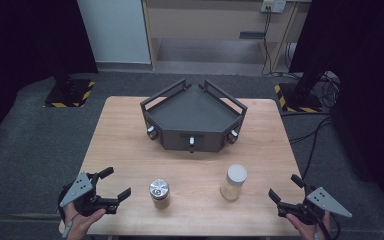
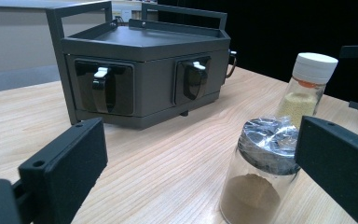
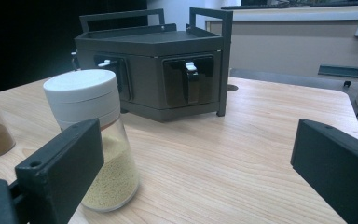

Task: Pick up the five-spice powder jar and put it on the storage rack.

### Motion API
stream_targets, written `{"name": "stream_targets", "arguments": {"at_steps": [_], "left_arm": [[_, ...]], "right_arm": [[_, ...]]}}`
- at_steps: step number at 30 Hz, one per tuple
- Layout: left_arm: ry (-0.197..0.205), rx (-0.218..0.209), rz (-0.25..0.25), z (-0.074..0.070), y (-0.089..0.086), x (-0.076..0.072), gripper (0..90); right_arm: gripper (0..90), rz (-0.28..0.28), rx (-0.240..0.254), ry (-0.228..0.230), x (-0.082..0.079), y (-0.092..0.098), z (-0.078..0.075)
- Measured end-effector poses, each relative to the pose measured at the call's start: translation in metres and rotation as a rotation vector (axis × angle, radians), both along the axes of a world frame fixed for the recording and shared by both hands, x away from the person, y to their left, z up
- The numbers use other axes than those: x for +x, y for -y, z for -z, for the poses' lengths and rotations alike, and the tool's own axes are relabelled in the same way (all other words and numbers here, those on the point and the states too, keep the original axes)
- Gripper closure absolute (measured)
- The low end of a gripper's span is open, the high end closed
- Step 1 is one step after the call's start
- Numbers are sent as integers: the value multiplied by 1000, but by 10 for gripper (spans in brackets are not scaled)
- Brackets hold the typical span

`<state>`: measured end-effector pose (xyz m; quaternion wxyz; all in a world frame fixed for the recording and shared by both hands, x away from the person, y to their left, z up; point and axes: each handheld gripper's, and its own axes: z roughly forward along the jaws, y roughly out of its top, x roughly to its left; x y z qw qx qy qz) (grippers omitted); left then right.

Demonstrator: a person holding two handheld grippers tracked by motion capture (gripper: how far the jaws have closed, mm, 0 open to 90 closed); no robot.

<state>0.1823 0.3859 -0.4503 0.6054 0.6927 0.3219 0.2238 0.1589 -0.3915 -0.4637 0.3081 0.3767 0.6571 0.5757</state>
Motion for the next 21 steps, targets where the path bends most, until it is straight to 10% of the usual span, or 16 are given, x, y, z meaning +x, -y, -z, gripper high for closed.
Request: {"name": "stream_targets", "arguments": {"at_steps": [21], "left_arm": [[-20,44,-7,-7,13,-8,15]], "right_arm": [[34,-6,-15,-1,-1,-3,-1]]}}
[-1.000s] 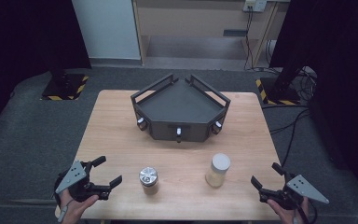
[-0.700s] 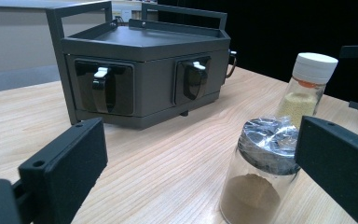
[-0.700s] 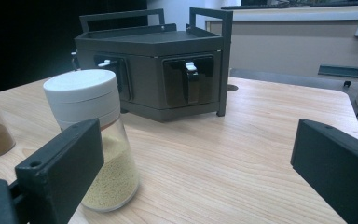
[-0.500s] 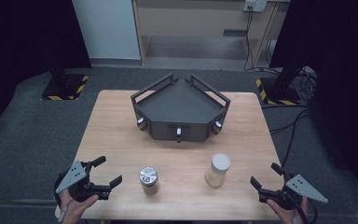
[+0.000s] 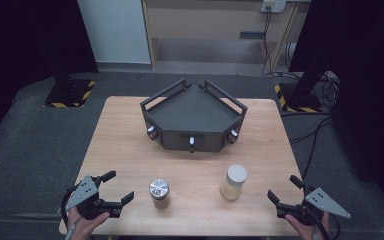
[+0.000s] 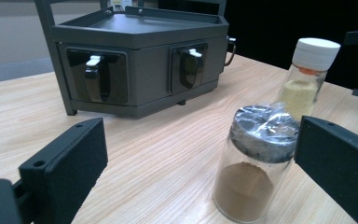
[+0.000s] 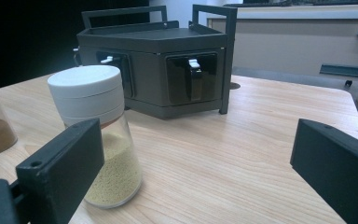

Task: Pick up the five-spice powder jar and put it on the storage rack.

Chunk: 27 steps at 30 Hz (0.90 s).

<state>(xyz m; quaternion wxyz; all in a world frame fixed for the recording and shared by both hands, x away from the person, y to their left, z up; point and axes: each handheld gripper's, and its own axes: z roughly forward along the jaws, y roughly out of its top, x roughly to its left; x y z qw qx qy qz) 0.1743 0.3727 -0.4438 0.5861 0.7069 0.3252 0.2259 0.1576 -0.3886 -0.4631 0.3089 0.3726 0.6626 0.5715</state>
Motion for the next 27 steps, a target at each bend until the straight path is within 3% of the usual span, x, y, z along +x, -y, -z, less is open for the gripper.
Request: {"name": "stream_targets", "arguments": {"at_steps": [3,8,10,12,14,18,27], "left_arm": [[-8,-12,4,-2,0,-1,15],[-24,13,28,-11,-7,-6,14],[-28,33,40,-20,-10,-6,14],[-45,27,62,-28,-13,-3,10],[-59,52,95,-41,-14,3,0],[-50,115,136,-61,-9,12,0],[-60,191,201,-89,1,33,2]], "right_arm": [[34,0,1,2,0,0,0],[34,-2,5,1,0,0,1],[34,-3,3,2,-1,0,0],[35,-3,2,4,-1,0,0],[35,-3,1,5,-1,0,0],[35,2,2,3,-1,0,0],[36,5,1,3,-2,0,0]]}}
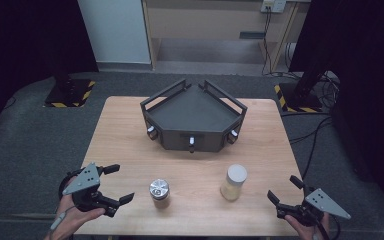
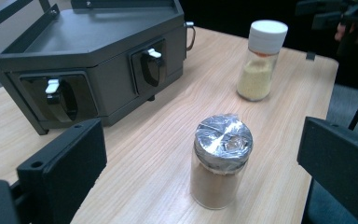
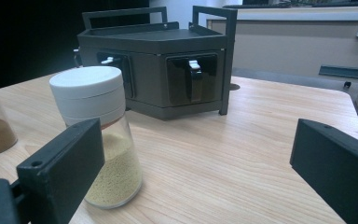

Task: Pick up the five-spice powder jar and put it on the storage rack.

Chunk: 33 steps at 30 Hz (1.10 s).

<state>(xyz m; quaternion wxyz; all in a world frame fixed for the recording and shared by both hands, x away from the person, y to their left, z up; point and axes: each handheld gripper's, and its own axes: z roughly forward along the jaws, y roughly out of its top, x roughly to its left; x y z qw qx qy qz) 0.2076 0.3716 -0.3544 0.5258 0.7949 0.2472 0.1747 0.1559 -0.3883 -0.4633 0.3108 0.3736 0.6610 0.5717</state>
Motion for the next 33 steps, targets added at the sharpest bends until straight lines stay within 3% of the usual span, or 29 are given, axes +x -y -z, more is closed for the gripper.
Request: {"name": "stream_targets", "arguments": {"at_steps": [9,33], "left_arm": [[-25,47,42,-11,18,16,8],[-114,84,116,21,56,49,47]], "right_arm": [[38,-1,2,3,-1,1,0],[43,2,-3,6,-2,1,0]]}}
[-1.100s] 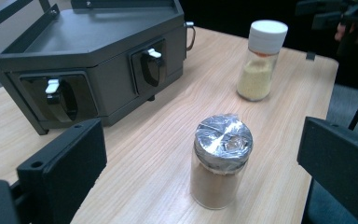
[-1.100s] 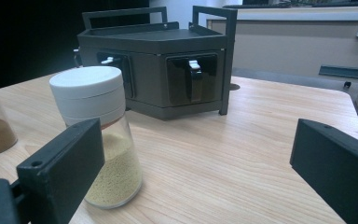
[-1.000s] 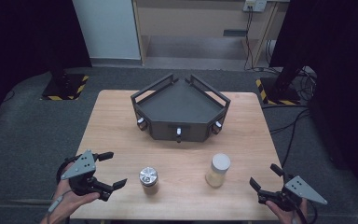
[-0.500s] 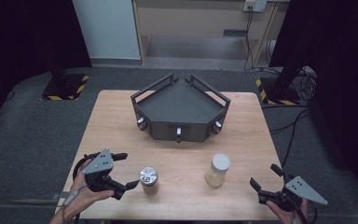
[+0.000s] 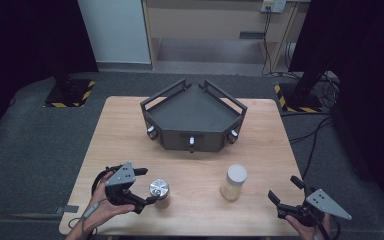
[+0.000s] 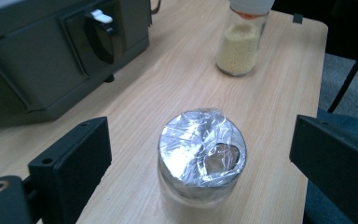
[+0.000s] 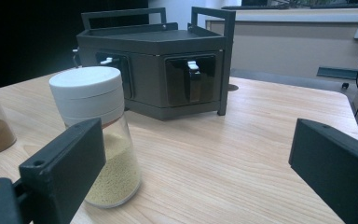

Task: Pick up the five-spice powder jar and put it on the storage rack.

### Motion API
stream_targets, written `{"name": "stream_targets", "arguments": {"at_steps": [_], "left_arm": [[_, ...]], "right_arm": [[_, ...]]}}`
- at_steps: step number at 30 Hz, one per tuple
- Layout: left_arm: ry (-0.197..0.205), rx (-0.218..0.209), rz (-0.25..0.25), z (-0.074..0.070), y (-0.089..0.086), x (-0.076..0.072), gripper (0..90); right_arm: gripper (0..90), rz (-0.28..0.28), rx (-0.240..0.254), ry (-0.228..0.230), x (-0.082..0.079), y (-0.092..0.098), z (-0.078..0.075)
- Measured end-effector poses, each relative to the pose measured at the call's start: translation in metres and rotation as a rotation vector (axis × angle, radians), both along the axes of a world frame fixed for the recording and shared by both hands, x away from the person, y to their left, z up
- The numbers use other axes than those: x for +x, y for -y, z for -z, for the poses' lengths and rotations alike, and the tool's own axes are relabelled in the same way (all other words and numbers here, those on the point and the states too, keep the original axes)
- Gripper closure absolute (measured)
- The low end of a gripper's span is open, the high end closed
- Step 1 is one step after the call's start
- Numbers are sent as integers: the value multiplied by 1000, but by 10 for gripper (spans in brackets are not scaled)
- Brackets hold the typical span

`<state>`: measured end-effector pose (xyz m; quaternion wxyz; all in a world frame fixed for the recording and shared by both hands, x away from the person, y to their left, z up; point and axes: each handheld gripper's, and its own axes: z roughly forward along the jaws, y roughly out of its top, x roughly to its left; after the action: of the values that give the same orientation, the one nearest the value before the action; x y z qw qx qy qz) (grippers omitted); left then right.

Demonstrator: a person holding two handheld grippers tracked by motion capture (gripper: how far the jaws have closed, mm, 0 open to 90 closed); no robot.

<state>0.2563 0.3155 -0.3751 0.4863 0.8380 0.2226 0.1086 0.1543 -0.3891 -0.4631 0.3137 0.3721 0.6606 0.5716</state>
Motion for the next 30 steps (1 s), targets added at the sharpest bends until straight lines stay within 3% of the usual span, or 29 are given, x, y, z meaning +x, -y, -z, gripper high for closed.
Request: {"name": "stream_targets", "arguments": {"at_steps": [14,21,26,27,30], "left_arm": [[-35,32,25,17,19,14,87],[-26,55,29,22,26,17,141],[-18,66,39,24,28,18,235],[-1,72,26,26,30,15,331],[4,67,20,27,30,13,333]], "right_arm": [[43,-1,1,0,0,1,0],[43,-1,-1,-3,0,0,0],[44,-3,-4,-4,0,0,0],[44,-1,-3,-5,0,0,0],[44,0,-3,-6,0,1,0]]}}
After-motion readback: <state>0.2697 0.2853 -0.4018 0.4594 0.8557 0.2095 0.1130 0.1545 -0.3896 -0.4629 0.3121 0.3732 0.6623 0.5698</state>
